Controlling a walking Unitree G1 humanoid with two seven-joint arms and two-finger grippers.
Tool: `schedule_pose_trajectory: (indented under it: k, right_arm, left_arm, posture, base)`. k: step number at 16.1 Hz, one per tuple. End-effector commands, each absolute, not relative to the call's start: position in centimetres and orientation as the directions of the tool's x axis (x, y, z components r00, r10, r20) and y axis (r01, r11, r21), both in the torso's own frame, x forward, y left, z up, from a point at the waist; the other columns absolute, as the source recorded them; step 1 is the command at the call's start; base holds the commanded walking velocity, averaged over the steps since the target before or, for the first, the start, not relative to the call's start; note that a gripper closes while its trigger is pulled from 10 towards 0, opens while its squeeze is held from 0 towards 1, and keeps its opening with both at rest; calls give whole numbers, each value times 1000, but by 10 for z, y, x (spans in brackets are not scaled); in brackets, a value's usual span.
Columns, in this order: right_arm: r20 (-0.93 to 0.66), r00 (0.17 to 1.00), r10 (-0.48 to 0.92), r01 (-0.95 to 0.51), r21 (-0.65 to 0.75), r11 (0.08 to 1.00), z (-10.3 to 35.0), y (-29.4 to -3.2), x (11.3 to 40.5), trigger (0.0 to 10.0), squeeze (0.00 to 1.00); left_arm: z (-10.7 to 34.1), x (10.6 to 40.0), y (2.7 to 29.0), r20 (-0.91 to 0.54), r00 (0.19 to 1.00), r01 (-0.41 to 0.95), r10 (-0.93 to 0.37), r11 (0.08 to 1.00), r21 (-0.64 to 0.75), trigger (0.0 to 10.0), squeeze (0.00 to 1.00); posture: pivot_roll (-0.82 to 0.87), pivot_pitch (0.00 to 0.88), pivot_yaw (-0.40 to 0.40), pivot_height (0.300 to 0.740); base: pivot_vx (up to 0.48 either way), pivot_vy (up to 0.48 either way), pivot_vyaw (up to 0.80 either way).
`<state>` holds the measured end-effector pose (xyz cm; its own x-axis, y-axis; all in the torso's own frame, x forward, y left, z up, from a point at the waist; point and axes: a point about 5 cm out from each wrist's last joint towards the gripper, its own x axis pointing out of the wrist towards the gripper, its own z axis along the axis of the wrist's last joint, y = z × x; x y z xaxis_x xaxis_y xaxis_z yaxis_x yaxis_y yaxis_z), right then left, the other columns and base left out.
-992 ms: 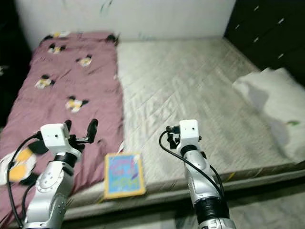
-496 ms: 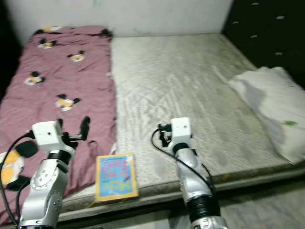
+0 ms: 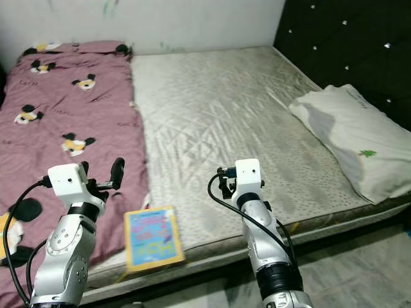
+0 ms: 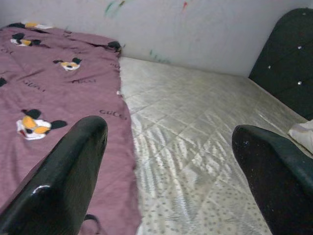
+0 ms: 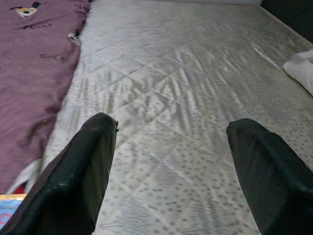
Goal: Clean up the room
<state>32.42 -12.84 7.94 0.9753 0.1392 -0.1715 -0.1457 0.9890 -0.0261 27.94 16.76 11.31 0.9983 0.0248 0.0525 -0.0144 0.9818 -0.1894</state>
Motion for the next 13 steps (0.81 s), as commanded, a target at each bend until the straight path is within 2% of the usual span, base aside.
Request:
schedule_pose_trajectory:
  k: [1, 4, 10, 13]
  right_arm:
    - [-189, 972, 140, -148, -28, 989, 76, -127, 323, 10000, 0]
    - [-192, 971, 140, -149, -30, 988, 75, -127, 322, 10000, 0]
    - [-186, 971, 153, -158, -16, 987, 75, -125, 321, 10000, 0]
    - [-171, 969, 177, -167, 67, 984, 79, -125, 322, 10000, 0]
  left_arm:
    - [109, 279, 170, 27, 999, -30, 35, 982, -189, 10000, 0]
    - [110, 279, 170, 33, 999, -31, 38, 982, -186, 10000, 0]
    - [111, 279, 172, 44, 998, -45, 55, 980, -193, 10000, 0]
    - [111, 279, 174, 39, 997, -54, 62, 983, -175, 10000, 0]
  posture:
    - [47, 74, -33, 740]
    - [45, 77, -33, 740]
    - [46, 75, -31, 740]
    - [46, 78, -30, 740]
  base:
    - [0, 480, 0]
    - [0, 480, 0]
    - [0, 0, 0]
    - [0, 0, 0]
